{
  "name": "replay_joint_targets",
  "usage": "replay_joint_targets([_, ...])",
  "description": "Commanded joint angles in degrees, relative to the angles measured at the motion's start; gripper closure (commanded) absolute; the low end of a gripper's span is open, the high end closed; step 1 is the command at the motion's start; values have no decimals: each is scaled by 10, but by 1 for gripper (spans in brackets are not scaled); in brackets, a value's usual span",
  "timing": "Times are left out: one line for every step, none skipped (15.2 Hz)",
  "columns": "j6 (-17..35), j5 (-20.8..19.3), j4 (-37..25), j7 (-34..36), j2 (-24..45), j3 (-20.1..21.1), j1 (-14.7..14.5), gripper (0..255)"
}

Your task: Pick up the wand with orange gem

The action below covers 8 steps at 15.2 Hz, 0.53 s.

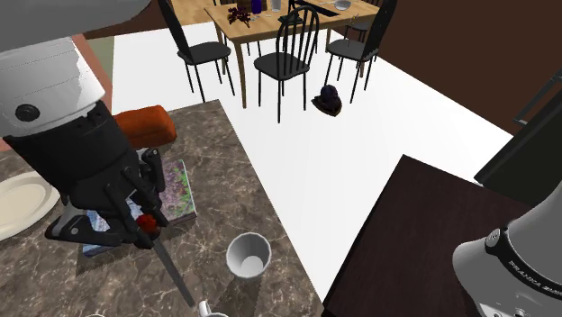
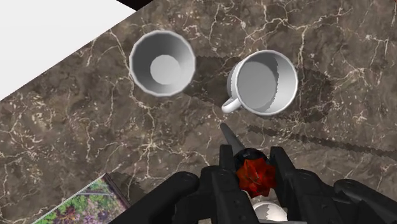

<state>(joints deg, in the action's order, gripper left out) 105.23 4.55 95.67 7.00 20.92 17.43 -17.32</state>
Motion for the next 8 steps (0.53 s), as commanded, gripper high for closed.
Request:
replay_joint_targets([-14,1,-10,2,-4,1,0,255])
replay_joint_targets([-21,1,-15,2,-6,1,0,255])
replay_joint_targets([-28,2,-20,3,-8,1,0,255])
replay_joint_targets([-34,2,-25,4,-10,1,1,255])
replay_joint_targets([-41,2,-30,4,-12,2,1,255])
replay_joint_targets([-48,3,-35,5,-14,2,1,255])
replay_joint_targets([-49,3,-36,5,-14,2,1,255])
replay_joint_targets([-49,3,-36,5,-14,2,1,255])
